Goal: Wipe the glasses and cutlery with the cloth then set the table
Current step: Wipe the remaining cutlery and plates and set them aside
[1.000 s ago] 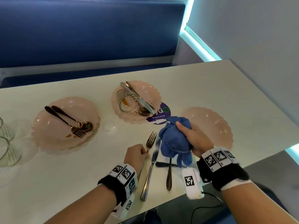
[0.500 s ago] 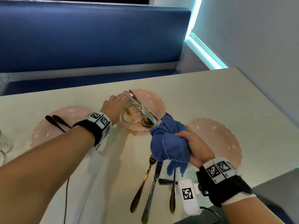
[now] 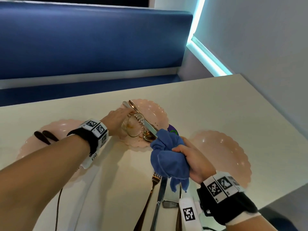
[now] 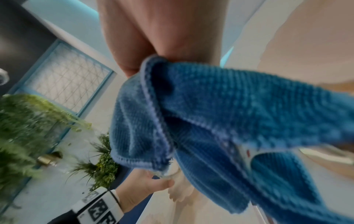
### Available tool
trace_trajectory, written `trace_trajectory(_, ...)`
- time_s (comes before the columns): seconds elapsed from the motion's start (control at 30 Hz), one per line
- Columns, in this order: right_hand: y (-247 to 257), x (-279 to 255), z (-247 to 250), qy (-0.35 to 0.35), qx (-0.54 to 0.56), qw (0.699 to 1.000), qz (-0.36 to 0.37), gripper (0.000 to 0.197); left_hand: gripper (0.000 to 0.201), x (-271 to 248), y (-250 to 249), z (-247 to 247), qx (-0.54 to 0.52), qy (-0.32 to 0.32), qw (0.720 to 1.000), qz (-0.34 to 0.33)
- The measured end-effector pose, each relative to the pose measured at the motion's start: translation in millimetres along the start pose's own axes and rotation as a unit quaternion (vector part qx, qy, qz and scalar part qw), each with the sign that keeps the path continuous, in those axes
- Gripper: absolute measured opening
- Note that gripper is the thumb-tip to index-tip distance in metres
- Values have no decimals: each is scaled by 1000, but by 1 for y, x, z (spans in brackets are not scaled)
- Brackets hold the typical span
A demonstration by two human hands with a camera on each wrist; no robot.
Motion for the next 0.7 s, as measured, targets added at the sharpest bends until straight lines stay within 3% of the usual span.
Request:
trace_trajectory(0.13, 38, -2, -3, -38, -99, 989, 102, 42, 89, -33, -18, 26, -225, -62, 970, -75)
trace_trajectory(0.23, 83, -15, -28, -35, -218, 939, 262, 53, 88, -64, -46, 30, -426, 1, 899, -103)
trace_trajectory(0.33, 99, -27, -78, 23, -442, 815, 374, 58, 86, -87, -64, 32, -575, 47, 809, -113)
trace_trajectory(0.43, 94, -30, -112, 51, -616, 673, 407, 58, 81, -98, -65, 32, -592, 47, 797, -109)
trace_trajectory(0.5, 94, -35, -129, 74, -650, 614, 442, 49, 61, -103, -62, 34, -587, 20, 804, -93)
trace_trajectory(0.53, 94, -39, -137, 88, -645, 607, 456, 43, 51, -105, -61, 37, -585, -6, 807, -82)
trace_trajectory(0.6, 96, -46, -152, 101, -621, 626, 462, 35, 57, -110, -57, 47, -582, -74, 807, -63)
trace_trajectory(0.7, 98, -47, -156, 102, -538, 722, 423, 30, 47, -124, -62, 64, -570, -144, 805, -78)
Point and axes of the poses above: each hand's wrist, its own x-axis towards the middle knuckle, its own z-axis out of the back of the hand, y = z × x, the point moved 8 cm from there along x, towards the middle knuckle, and after that the axes turned 14 degrees about -x, right-handed, at the moved point
